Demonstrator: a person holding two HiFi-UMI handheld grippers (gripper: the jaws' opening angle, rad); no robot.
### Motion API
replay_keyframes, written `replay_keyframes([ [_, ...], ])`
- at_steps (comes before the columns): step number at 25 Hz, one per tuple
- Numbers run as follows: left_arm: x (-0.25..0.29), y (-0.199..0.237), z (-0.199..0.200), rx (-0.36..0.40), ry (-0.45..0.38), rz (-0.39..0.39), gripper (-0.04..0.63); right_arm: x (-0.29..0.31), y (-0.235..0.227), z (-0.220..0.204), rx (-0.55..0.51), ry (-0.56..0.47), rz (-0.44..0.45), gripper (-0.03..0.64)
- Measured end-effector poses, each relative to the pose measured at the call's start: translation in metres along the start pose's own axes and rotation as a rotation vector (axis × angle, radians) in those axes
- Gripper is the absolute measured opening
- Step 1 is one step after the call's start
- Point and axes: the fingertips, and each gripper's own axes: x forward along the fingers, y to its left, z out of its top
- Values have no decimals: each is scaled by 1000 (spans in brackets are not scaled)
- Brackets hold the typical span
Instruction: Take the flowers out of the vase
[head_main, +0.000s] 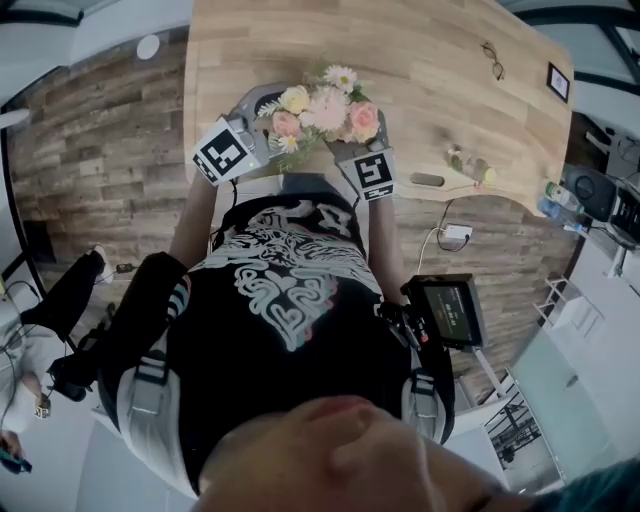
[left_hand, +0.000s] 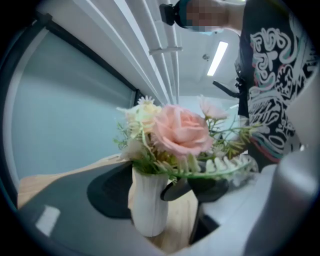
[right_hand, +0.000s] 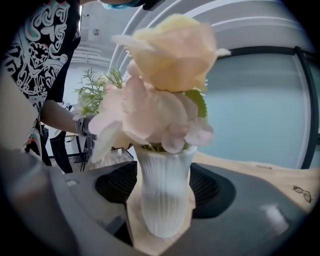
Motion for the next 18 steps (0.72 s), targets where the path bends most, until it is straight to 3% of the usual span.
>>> replay_keyframes([
  [9, 15, -1, 12, 87, -17, 25, 304, 5, -1, 5, -59, -3, -31, 305],
  [12, 20, -2, 14, 75, -20, 39, 243, 0, 0, 3, -53, 5, -42, 305],
  [16, 15, 1, 15, 55, -46, 60, 217, 4, 6, 4, -44, -6, -40, 304],
  [18, 16, 5, 17, 34, -70, 98, 145, 4, 4, 3, -49, -4, -46, 304],
])
